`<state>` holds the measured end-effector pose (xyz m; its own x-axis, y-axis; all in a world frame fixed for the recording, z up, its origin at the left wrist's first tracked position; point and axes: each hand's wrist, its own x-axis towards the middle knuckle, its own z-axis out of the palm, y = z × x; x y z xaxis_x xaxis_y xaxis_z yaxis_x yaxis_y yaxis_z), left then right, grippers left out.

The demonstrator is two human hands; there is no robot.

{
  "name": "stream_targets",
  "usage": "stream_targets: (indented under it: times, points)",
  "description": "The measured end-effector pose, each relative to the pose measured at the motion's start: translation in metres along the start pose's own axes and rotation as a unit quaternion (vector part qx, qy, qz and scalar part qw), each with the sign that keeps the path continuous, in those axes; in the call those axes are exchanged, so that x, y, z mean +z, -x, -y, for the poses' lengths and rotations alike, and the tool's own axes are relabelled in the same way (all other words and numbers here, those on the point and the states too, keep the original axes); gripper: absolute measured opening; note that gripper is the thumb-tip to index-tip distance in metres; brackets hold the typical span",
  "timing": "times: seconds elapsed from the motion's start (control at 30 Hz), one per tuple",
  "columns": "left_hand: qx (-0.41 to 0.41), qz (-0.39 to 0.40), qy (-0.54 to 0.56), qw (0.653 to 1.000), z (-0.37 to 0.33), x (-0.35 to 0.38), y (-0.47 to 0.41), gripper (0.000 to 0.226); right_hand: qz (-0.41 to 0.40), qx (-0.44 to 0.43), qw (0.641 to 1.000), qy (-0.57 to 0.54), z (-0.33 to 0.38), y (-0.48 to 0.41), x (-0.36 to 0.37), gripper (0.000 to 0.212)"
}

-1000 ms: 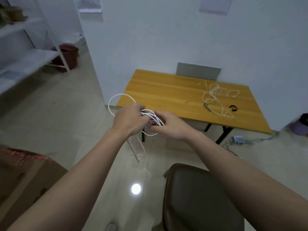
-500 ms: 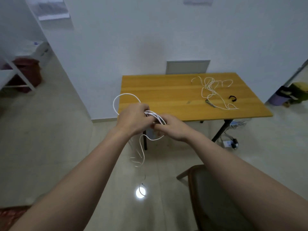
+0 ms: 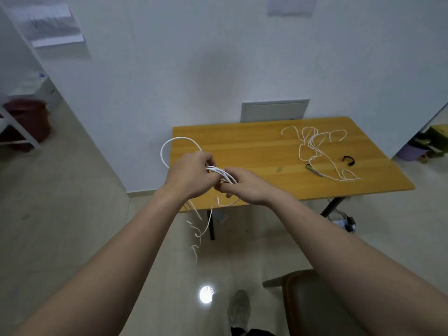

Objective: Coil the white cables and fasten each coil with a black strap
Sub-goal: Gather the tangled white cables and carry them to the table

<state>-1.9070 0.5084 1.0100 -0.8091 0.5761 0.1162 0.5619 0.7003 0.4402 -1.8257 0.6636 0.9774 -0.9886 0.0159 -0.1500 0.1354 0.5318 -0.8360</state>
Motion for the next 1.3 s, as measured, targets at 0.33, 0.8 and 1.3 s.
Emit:
stream_targets:
  times: [0.33, 0.8, 1.3]
  points:
    - [0.007, 0.007, 0.001, 1.0, -0.05, 0.03, -0.149, 0.014, -0.043, -0.012, 0.999, 0.018, -0.049, -0.08, -0.123, 0.041]
    - [0.046, 0.029, 0.061, 0.997, -0.1, 0.097, -0.33, 0.012, -0.077, 0.035, 0.996, -0.024, -0.111, -0.158, -0.261, 0.009]
    - [0.089, 0.111, 0.221, 0.965, -0.14, 0.194, -0.446, 0.046, -0.271, 0.087, 0.957, 0.056, -0.225, -0.237, -0.362, 0.027]
